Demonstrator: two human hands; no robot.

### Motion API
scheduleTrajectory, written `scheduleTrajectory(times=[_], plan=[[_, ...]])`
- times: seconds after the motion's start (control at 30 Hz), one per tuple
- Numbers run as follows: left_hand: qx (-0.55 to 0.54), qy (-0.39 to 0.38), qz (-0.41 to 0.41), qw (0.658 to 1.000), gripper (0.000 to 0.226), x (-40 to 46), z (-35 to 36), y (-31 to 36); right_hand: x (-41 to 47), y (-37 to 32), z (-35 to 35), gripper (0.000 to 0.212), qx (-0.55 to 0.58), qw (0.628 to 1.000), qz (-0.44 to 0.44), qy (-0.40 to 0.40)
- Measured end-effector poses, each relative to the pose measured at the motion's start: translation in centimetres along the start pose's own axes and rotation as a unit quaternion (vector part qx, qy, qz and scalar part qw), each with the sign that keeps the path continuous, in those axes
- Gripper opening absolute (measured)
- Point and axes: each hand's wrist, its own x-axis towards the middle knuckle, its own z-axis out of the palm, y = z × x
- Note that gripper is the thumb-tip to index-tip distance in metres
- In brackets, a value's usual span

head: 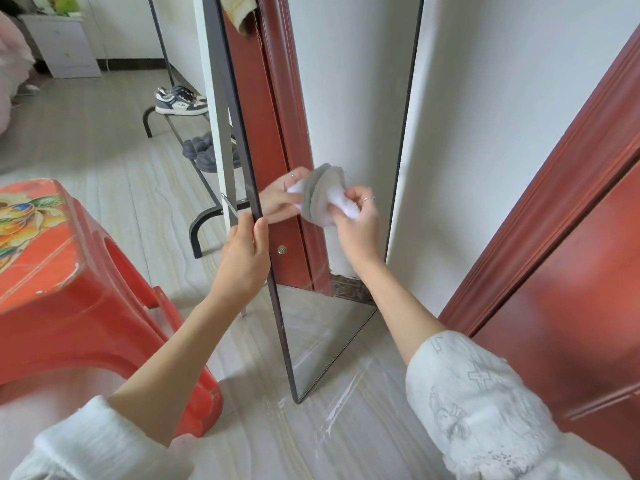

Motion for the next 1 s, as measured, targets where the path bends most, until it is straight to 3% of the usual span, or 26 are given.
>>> scheduleTrajectory(times=[0.1, 0.17, 0.33, 0.4, 0.53, 0.63, 0.7, 0.8, 0.87, 1.0], plan=[[-0.001, 0.004, 0.004, 1.0, 0.033, 0.1, 0.0, -0.3, 0.5, 0.3, 0.2, 0.029, -0.13, 0.987, -0.093, -0.026], [-0.001, 0.005, 0.006, 1.0, 0.033, 0.2, 0.1, -0.3, 1.4, -0.1, 0.3, 0.041, -0.229, 0.957, -0.176, -0.031], [-0.004, 0.016, 0.01, 1.0, 0.033, 0.2, 0.3, -0.5, 0.5, 1.0, 0.8, 0.03, -0.337, 0.887, -0.312, -0.042], [-0.005, 0.019, 0.016, 1.0, 0.033, 0.2, 0.4, -0.4, -1.2, 3.8, 0.9, 0.033, -0.369, 0.877, -0.296, -0.088], [-0.013, 0.018, 0.014, 1.0, 0.033, 0.0, 0.4, -0.2, -4.1, 9.1, -0.3, 0.029, -0.411, 0.87, -0.141, -0.232], [-0.002, 0.012, 0.016, 1.0, 0.033, 0.0, 0.4, -0.2, -3.4, 9.4, -1.3, 0.029, -0.389, 0.878, -0.051, -0.274], [-0.001, 0.014, 0.02, 1.0, 0.032, 0.0, 0.4, -0.3, -2.2, 8.3, -1.5, 0.032, -0.348, 0.907, -0.036, -0.233], [-0.008, 0.021, 0.02, 1.0, 0.03, 0.0, 0.4, -0.4, -0.7, 4.7, -1.0, 0.028, -0.213, 0.969, -0.08, -0.097], [-0.011, 0.021, 0.016, 1.0, 0.03, 0.0, 0.5, -0.4, 0.1, 2.4, 0.0, 0.026, -0.166, 0.978, -0.122, -0.037], [-0.011, 0.03, 0.024, 0.999, 0.031, 0.0, 0.5, -0.4, -0.6, 2.0, 2.2, 0.031, -0.14, 0.975, -0.172, 0.0]])
